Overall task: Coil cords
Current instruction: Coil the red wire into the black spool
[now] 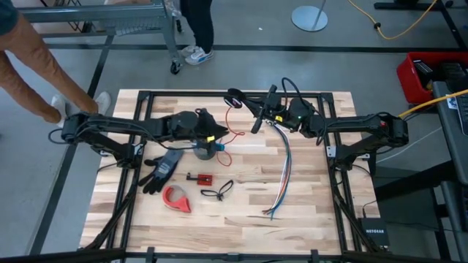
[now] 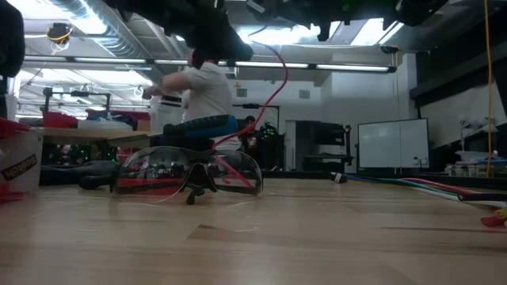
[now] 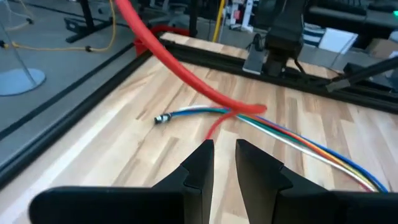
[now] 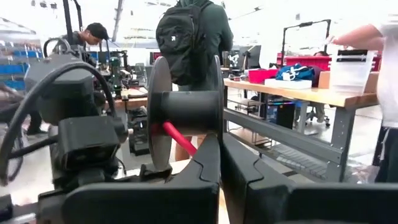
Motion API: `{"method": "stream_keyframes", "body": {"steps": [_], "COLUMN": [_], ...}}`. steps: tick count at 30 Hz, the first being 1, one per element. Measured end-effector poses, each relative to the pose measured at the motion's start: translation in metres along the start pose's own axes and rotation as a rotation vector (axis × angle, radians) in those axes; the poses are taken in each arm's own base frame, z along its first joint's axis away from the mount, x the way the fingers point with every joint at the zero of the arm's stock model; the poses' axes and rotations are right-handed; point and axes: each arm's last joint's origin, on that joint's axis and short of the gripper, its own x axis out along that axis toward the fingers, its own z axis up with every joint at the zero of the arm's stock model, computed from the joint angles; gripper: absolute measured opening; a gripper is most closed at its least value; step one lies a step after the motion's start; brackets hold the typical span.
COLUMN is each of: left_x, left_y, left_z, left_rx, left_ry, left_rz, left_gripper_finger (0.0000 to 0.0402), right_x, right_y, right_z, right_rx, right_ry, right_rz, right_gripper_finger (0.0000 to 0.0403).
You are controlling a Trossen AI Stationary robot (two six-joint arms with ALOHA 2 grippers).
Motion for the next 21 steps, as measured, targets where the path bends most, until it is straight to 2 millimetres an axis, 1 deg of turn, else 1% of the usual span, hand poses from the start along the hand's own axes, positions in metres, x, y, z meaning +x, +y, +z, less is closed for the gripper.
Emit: {"method": "stream_keyframes", "body": {"steps": [4,7,13,17,21], "left_x": [0.002,0.003,0.004,0.006,0.014], "left_y": [0.0,0.004,0.013,0.022,0.032], "left_z": [-0.001,-0.001,0.0,-0.001,-0.007], "left_rx": [-0.001,0.002,0.057,0.058,0.034], "left_ry": [0.012,0.007,0.005,0.022,0.056], "left_rz": [-0.033,-0.026,0.006,0.04,0.076], "left_gripper_finger": [0.0059,0.0059,0.0059,0.0059,0.0059], "right_x": [0.0,-0.002,-0.01,-0.016,-0.017], "right_y": [0.0,0.0,-0.003,-0.004,-0.004], "right_z": [-0.001,-0.002,0.005,0.013,0.014], "right_rx": [-0.043,-0.053,-0.084,-0.101,-0.11], "right_ry": [0.01,0.039,0.086,0.076,0.079], "right_rz": [0.0,0.002,-0.023,-0.026,-0.028], "right_gripper_finger": [0.0001,0.0001,0.0003,0.0002,0.0002]}}
